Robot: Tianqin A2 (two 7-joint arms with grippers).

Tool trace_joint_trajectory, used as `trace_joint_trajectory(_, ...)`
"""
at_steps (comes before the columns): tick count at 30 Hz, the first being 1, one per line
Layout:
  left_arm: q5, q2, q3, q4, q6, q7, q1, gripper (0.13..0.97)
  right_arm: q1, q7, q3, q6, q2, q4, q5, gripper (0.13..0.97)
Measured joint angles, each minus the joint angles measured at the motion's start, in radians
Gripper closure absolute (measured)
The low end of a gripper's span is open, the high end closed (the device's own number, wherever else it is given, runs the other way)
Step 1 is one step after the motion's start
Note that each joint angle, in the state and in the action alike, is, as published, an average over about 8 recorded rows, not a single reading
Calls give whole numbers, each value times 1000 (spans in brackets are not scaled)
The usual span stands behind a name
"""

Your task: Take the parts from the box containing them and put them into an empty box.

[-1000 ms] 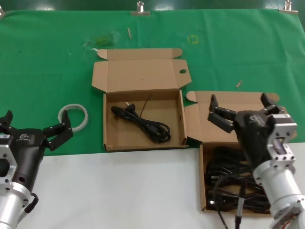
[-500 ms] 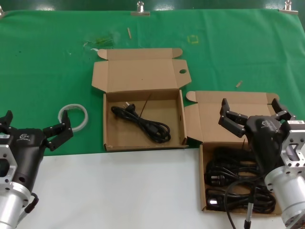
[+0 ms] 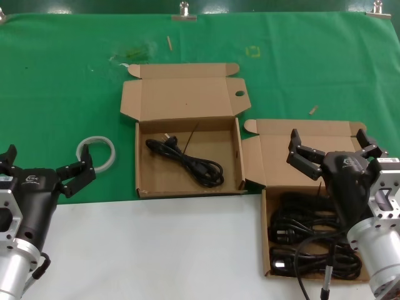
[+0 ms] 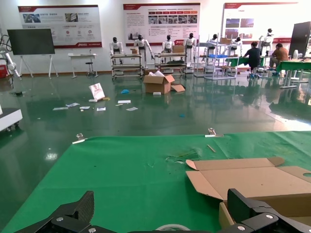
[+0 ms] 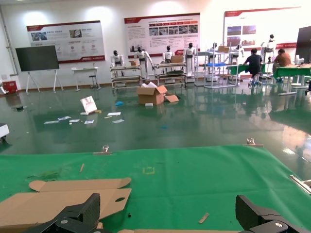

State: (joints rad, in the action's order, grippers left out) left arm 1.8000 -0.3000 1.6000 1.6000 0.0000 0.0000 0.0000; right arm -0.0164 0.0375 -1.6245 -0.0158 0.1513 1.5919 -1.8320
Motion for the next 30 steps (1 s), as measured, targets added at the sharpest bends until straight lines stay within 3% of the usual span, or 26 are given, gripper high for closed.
trace_joint_trajectory(30,0,0,0,0,0,0,0,132,0,0,0,0,0,0,0,129)
